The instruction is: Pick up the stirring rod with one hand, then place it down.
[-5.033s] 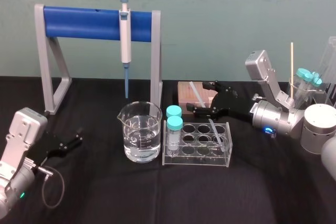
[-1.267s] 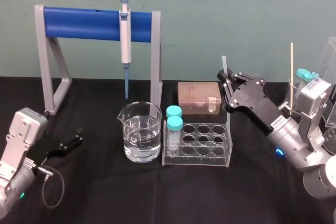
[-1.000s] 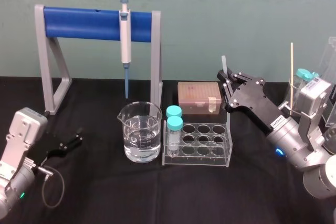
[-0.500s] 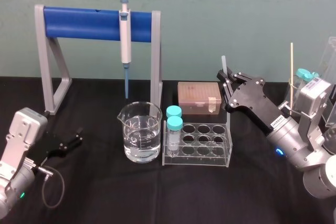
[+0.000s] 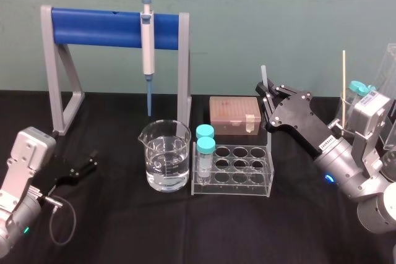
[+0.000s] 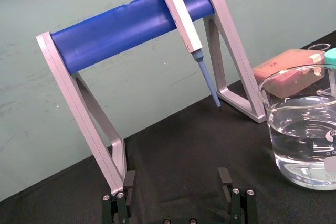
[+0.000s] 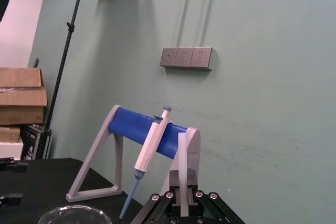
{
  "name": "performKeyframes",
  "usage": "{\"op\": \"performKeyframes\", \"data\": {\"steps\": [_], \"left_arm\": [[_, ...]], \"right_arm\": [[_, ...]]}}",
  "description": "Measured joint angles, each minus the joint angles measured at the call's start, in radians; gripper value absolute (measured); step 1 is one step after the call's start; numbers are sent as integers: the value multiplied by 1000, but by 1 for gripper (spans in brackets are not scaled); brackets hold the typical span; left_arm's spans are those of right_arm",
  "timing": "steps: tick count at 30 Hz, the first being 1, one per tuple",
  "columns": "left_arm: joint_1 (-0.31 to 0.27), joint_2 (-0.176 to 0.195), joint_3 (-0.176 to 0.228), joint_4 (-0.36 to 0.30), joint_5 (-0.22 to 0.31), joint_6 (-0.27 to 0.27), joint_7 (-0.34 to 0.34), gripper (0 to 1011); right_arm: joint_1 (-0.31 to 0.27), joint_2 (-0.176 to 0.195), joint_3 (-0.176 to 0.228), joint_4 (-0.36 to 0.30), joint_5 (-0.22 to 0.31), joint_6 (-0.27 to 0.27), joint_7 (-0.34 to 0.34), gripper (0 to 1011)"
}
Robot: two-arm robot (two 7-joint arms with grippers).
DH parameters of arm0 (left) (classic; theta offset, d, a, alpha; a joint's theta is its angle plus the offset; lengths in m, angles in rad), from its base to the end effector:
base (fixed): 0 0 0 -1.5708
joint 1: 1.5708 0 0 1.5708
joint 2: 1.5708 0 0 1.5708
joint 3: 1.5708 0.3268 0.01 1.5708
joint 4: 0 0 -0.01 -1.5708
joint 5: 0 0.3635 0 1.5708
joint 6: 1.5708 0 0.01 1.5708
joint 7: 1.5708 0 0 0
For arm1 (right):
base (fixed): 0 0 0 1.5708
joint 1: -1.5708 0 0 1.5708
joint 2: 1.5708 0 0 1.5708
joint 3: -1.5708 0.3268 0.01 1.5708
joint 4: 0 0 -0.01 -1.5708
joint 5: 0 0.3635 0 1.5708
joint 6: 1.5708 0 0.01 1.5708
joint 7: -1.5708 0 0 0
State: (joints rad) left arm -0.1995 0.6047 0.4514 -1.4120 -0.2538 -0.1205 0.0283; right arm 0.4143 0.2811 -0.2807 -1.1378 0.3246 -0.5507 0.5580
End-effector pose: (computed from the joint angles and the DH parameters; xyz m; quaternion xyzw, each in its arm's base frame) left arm 0.4158 0.0891 -0.3424 0.1415 -0.1325 0.5799 0.7913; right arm 0.5034 -0.0448 -0.3188 0.1091 -0.2059 -0.4116 0.8811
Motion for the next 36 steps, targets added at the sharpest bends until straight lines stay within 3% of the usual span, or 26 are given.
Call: {"op": "performKeyframes", "data": {"steps": [36], "left_arm": [[0,0,0,0,0,0,0,1000]], "right_arm": [[0,0,0,0,0,0,1,71]]}}
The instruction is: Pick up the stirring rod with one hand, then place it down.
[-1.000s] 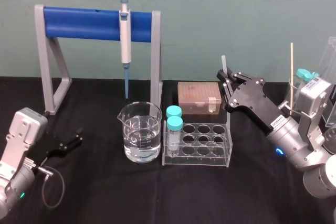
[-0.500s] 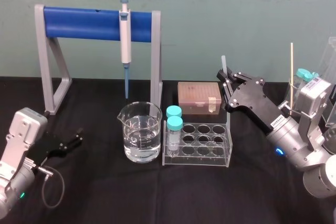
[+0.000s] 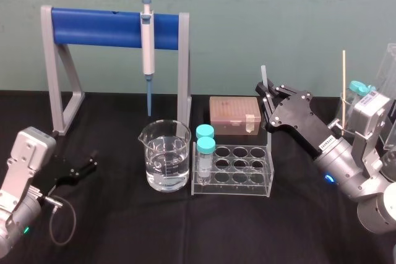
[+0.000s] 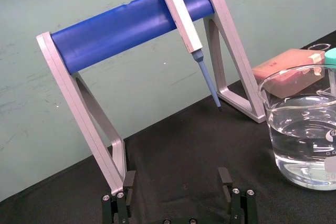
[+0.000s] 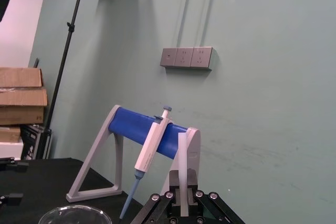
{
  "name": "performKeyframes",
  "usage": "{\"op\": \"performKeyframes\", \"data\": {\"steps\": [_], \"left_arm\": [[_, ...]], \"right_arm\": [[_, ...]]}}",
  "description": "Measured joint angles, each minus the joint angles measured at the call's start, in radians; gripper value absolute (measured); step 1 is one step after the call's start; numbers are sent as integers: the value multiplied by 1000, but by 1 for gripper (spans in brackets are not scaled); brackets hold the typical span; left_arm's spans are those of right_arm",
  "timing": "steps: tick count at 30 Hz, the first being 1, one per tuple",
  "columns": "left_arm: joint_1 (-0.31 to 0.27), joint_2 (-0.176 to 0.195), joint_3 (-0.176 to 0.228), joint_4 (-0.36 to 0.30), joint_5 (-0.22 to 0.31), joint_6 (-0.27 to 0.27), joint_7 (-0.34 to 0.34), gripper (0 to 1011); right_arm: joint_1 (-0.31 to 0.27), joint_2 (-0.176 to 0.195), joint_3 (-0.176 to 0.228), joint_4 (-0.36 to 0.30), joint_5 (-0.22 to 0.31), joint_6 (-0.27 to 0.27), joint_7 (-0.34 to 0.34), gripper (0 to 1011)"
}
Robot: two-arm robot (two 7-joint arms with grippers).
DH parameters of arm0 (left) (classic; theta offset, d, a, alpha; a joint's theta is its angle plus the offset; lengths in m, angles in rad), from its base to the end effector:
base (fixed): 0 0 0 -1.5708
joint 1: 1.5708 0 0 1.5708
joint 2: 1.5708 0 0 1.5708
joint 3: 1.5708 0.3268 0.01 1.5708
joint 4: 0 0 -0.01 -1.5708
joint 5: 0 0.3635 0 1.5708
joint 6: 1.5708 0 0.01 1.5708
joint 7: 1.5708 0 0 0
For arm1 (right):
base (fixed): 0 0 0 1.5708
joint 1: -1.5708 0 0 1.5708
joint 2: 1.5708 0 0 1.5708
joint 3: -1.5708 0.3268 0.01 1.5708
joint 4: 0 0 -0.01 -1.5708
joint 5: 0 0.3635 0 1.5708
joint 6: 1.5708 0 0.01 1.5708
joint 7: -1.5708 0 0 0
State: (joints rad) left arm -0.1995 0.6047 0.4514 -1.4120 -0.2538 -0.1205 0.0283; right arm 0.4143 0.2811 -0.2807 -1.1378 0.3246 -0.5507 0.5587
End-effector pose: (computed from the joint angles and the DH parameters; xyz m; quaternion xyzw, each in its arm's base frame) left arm 0.4158 0.0891 -0.3424 0.1415 -0.1325 0.5799 0.7913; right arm 0.5034 -0.0448 -0.3188 0.1091 -0.2059 -0.4113 0.8812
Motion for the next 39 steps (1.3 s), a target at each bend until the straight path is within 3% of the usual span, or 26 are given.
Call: {"op": "performKeyframes", "data": {"steps": [8,20,28,39], "left_arm": [[0,0,0,0,0,0,0,1000],[0,0,0,0,0,0,0,1000],[0,0,0,0,0,0,0,1000],[0,0,0,0,0,0,0,1000]], "right_arm": [[17,-3,0,29,-14,-22,21,71],[88,-20,-3,159,-33,-110,72,71],[137,-39,-8,250,9,-152,146,71],[191,-70,-15,357,62,-162,220,71]]}}
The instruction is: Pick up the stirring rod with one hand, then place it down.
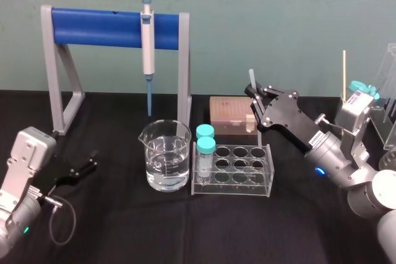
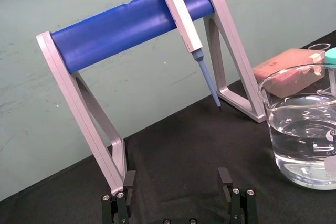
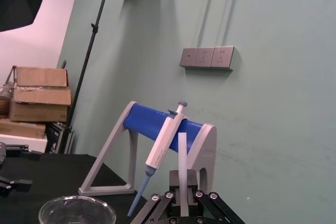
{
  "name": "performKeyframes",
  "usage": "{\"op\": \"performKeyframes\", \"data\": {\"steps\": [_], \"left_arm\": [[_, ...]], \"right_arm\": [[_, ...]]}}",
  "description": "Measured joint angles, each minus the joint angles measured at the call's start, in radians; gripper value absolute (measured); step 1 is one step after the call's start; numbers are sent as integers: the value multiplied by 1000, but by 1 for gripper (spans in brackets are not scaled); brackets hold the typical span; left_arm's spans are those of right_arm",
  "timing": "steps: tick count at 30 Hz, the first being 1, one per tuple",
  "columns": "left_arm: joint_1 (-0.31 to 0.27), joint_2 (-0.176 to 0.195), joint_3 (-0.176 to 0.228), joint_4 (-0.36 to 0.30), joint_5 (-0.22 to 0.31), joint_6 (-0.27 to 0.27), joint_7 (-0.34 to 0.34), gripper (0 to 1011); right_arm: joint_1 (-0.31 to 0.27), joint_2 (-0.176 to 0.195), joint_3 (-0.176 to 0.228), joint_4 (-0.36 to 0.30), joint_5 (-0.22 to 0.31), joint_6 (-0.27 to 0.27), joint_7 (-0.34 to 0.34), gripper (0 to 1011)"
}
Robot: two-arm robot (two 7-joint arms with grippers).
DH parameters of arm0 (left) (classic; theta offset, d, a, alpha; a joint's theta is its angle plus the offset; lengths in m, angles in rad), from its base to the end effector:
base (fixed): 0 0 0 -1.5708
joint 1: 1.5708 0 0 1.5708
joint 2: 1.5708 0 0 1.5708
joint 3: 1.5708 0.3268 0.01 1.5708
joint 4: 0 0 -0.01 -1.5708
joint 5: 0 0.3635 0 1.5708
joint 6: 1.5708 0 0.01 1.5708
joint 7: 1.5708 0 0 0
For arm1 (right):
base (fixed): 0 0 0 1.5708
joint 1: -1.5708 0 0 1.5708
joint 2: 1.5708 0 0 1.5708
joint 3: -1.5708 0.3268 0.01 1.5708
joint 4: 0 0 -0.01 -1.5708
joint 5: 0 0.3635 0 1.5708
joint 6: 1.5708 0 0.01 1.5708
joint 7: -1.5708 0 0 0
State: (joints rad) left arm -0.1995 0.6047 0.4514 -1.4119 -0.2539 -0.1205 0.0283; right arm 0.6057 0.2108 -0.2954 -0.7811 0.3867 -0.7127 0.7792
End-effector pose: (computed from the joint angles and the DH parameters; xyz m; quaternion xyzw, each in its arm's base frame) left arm 0.4158 0.0892 -0.3425 0.1416 -0.1324 0.5799 0.7913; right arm 0.5509 -0.0500 -0.3432 0.1157 -0.2129 -0.3587 0.9014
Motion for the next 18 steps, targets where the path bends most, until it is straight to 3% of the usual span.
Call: {"op": "performKeyframes", "data": {"steps": [18], "left_arm": [[0,0,0,0,0,0,0,1000]], "right_arm": [[79,-49,2,185,50,2,90,71]]}}
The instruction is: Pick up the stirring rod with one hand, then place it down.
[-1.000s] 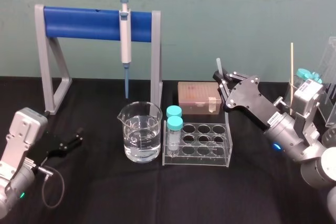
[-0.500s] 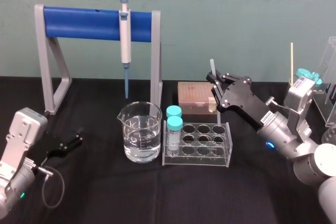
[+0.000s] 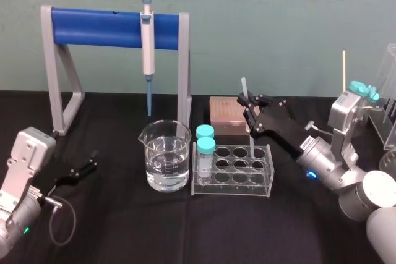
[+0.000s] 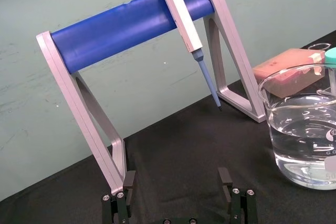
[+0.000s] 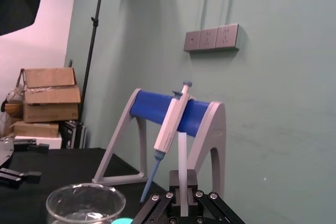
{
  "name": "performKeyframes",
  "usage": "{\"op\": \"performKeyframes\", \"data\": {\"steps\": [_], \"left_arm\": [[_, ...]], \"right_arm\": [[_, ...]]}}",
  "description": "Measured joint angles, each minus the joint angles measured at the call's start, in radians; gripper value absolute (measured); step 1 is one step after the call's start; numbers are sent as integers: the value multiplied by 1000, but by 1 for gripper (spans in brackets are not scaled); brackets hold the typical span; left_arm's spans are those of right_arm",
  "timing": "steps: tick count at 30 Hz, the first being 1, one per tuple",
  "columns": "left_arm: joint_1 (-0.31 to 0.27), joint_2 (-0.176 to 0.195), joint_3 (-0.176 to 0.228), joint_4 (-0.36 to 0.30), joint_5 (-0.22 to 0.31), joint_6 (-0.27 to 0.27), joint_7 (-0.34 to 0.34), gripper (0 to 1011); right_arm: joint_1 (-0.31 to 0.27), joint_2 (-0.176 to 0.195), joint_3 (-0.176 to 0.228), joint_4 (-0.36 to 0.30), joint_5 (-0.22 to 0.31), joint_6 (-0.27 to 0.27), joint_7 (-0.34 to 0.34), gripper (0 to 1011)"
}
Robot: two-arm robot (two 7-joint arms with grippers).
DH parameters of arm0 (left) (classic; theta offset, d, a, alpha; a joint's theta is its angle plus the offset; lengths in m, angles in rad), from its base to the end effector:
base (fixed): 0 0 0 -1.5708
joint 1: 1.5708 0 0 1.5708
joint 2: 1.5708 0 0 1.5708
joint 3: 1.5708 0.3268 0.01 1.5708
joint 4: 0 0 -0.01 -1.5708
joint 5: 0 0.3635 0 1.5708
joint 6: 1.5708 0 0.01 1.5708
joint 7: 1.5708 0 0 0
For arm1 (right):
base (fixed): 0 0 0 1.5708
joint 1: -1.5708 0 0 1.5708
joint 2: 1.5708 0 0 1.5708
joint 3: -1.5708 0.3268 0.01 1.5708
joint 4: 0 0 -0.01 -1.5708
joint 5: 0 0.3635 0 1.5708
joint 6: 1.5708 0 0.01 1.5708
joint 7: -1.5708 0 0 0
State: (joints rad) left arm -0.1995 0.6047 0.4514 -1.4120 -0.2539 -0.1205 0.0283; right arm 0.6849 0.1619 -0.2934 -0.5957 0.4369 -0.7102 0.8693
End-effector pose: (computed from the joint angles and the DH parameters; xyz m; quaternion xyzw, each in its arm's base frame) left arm 0.4158 0.0891 -0.3424 0.1415 -0.1325 0.5799 0.7913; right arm 0.5632 -0.0439 -0.3632 0.1152 -0.1640 -0.3497 0.9152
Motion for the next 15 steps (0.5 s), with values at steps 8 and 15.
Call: {"op": "performKeyframes", "data": {"steps": [8,15], "left_arm": [[0,0,0,0,0,0,0,1000],[0,0,0,0,0,0,0,1000]], "right_arm": [[13,-14,4,52,5,3,25,71],[-5,-12,6,34,-6,21,16,71]]}}
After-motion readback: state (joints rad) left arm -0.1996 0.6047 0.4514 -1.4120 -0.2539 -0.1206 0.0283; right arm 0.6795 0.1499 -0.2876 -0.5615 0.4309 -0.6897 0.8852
